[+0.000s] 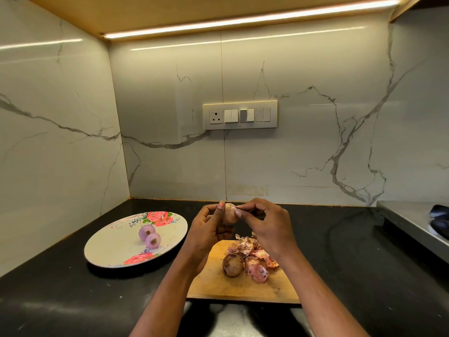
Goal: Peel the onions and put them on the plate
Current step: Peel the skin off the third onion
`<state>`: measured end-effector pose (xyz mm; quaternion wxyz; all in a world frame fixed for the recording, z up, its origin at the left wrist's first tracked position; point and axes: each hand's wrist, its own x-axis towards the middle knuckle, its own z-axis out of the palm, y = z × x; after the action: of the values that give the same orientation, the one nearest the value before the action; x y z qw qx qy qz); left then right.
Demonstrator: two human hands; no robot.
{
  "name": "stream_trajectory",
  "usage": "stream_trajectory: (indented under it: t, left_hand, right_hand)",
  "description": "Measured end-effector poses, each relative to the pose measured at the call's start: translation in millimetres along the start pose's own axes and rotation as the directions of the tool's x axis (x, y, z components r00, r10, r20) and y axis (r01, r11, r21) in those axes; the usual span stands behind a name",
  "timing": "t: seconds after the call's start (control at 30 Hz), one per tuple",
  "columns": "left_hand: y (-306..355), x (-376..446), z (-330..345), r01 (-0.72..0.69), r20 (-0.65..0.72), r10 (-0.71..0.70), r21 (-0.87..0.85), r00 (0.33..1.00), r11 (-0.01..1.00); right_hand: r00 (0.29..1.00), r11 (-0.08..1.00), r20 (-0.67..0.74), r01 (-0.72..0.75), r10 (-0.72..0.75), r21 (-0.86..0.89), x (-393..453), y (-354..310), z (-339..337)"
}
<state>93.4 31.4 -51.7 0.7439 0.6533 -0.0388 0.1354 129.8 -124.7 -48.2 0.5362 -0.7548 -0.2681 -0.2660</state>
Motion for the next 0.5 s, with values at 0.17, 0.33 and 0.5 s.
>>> stream_trajectory:
  t: [0.17,0.33,0.5]
  left_hand:
    - [1.5,-2.7,0.0,0.007,0.088,-0.002,-0.052,0.996,0.999]
    - [1.3,-3.3,0.1,-0.109,0.067,0.11,-0.022,0.992,0.994]
    - [-0.3,-2.5,0.3,-0.137,0.055,0.139,-0.044,0.989,0.99]
  right_hand:
    - [0.998,0.998,-0.012,-0.059,0.059,0.038,1.4,-0.7,-2.7]
    - [0.992,0.982,-0.013,-0.122,0.125,0.145,2.5,-0.5,-2.6]
    - [0.969,0.919,0.054,-0.245,0.24,0.309,2.1,0.1,2.3]
